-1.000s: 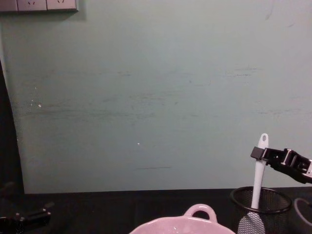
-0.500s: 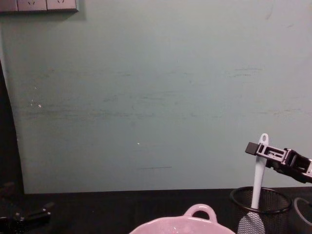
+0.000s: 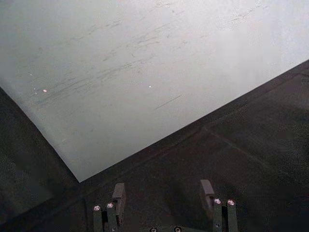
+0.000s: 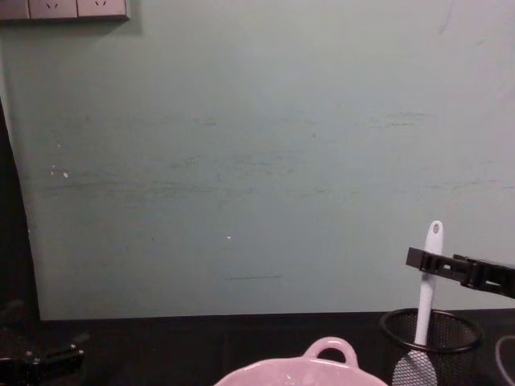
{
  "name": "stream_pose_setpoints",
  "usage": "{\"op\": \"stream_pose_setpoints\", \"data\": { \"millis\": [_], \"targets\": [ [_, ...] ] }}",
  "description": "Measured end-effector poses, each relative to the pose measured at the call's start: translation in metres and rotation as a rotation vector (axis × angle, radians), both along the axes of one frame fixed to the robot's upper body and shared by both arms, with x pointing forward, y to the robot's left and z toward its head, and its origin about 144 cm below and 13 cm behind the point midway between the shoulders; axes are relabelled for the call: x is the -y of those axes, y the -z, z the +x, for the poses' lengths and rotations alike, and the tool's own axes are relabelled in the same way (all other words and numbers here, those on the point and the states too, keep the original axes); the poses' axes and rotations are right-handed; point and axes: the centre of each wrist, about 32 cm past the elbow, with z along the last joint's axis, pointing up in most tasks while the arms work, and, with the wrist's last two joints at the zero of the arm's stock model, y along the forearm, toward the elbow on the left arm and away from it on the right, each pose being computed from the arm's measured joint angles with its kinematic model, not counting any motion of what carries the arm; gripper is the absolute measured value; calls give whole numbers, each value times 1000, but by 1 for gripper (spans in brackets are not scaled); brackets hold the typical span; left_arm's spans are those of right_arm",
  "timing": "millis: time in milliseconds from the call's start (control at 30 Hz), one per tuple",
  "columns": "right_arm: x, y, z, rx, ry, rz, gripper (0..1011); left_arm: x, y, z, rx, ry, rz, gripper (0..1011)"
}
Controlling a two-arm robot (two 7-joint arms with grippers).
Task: Use the one hand to pick up the spoon and stir the clear water in the bowl.
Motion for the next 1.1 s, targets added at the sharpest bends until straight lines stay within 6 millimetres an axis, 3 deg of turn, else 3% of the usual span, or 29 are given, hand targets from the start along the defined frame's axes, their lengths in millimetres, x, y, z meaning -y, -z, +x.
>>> {"op": "stream_pose_setpoints", "data": {
  "millis": [267, 467, 700, 1100],
  "targets": [
    [-1, -13, -24, 117, 80, -210, 1002, 0, 0, 0, 0, 0, 0, 1011],
    [9, -15, -39, 155, 172, -294, 1003, 0, 0, 0, 0, 0, 0, 1011],
    [30, 1, -45, 139, 313, -346, 1002, 0, 0, 0, 0, 0, 0, 1011],
    [39, 20, -41, 122, 393, -390, 1003, 0, 0, 0, 0, 0, 0, 1011]
  ]
}}
